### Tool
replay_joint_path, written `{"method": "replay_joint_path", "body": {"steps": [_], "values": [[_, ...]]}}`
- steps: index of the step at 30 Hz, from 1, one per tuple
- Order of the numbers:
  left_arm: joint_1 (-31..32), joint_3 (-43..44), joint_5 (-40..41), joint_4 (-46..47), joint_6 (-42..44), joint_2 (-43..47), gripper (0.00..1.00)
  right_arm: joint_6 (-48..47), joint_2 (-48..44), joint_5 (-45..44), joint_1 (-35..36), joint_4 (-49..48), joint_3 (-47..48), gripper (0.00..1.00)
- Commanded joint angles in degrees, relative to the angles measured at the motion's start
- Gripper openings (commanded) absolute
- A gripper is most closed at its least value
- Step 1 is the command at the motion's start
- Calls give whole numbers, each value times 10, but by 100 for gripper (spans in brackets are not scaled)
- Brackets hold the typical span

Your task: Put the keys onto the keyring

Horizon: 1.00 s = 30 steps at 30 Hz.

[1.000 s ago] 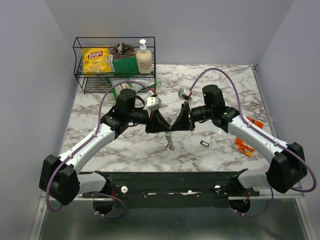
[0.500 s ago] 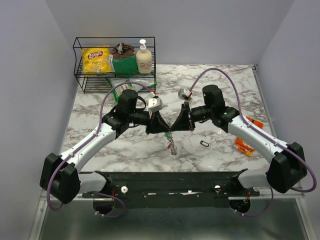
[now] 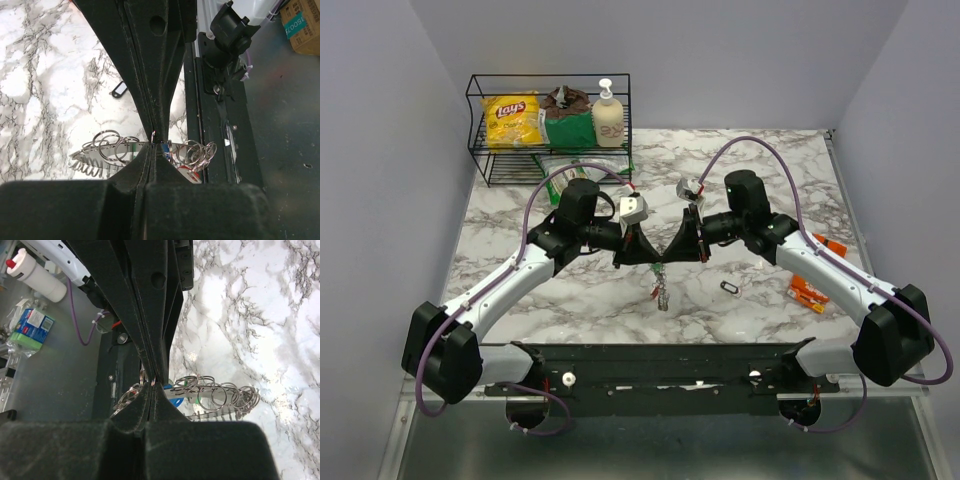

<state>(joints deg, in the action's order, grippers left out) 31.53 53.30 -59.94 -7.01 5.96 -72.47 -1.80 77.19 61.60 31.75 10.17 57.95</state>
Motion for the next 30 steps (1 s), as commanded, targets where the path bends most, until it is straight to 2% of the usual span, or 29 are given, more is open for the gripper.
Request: {"method": "replay_joint_path", "body": {"steps": [1, 4, 7, 8, 10, 11, 14, 20, 21, 30], "values": [[6, 14, 35, -9, 19, -3, 0, 0, -17, 9, 3, -12, 15, 1], [6, 10, 50, -6, 20, 1, 0, 1, -17, 2, 3, -12, 15, 6], [6, 6, 63, 1, 19, 7, 0, 2, -20, -4, 3, -12, 15, 19], [6, 4, 73, 1, 18, 8, 0, 0, -20, -6, 3, -12, 12, 28], [6, 2, 82, 5, 17, 10, 0, -7, -30, -13, 3, -12, 8, 39], [6, 0, 90, 7, 16, 11, 0, -8, -35, -18, 4, -13, 3, 48], [6, -7, 105, 17, 13, 17, 0, -18, -53, -35, 3, -13, -4, 59], [6, -23, 122, 45, 2, 32, 0, -21, -74, -62, 3, -14, -12, 71], [6, -23, 128, 46, 2, 35, 0, -19, -77, -68, 3, -18, -16, 99], [6, -36, 175, 55, 12, 63, 0, -11, -83, -80, 3, -23, -15, 100]]}}
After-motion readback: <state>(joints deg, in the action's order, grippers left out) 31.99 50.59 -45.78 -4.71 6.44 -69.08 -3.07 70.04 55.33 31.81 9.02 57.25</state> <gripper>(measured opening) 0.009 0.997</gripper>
